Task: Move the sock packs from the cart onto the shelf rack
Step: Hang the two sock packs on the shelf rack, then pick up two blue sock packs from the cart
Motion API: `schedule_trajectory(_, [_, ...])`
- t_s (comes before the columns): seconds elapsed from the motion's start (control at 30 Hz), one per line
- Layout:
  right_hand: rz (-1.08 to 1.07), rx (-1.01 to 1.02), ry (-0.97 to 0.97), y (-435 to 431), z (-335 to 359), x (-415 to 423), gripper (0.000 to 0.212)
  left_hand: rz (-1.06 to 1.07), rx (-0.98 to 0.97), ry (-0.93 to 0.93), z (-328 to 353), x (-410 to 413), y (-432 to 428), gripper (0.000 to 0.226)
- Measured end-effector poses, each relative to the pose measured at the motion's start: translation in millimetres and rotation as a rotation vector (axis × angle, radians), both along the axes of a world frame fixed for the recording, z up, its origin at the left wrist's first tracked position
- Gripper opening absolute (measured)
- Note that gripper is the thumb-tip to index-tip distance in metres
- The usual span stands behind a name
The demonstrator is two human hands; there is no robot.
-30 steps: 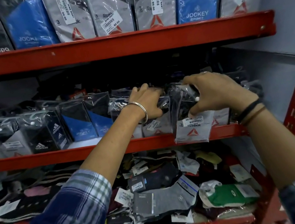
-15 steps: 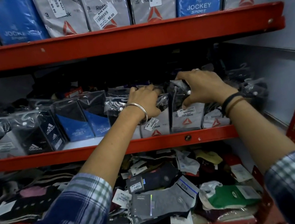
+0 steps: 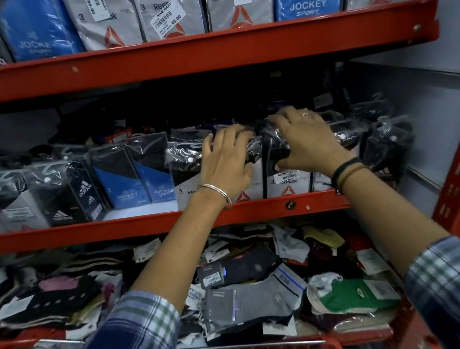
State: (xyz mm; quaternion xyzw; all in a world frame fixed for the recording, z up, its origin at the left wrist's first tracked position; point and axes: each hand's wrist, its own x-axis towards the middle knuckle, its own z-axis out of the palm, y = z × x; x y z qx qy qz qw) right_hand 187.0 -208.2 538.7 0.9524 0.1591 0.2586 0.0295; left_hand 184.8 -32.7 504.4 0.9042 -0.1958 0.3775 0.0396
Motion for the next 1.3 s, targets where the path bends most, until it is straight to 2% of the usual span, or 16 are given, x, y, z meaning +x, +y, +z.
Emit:
schedule_trajectory(0.07, [0.066,0.087,-0.143,7.0,-10.6,-17.2,0.083,-0.095,-0.066,-0.104,-9.4,-14.7,6.1,0.050])
schedule_trajectory(0.13, [0.143,0.182,-0.197,18.5,-24.5,-37.2,0.064,-0.179,-0.138,-0.136,-21.0,-31.7,13.8,0.041])
schedule_trajectory(0.23, [0.232,0.316,-0.103,38.7,-49.4,-68.3,0.047,-0.232,-0.244,-0.100,-44.8,-59.7,29.9,0.033])
schedule_trajectory(0.4, [0.269,0.410,0.099,73.0,-105.9,-103.1,0.046,-0.243,-0.317,0.023,-107.6,-96.9,71.3,0.025])
schedule_trajectory(0.6, [0.252,0.447,0.478,115.7,-202.3,-132.8,0.043,-0.229,-0.366,0.352,-207.9,-131.0,121.3,0.021])
schedule_trajectory(0.9, [0.166,0.450,0.872,172.5,-333.1,-160.5,0.036,-0.161,-0.308,0.809,-332.1,-171.1,181.2,0.025])
schedule_trajectory(1.07, [0.103,0.410,1.100,189.8,-406.1,-164.2,0.036,-0.088,-0.274,1.089,-416.5,-180.4,206.6,0.034])
schedule_trajectory(1.3, [0.007,0.322,1.382,204.5,-497.8,-154.3,0.049,0.092,-0.017,1.452,-512.6,-178.0,226.3,0.067])
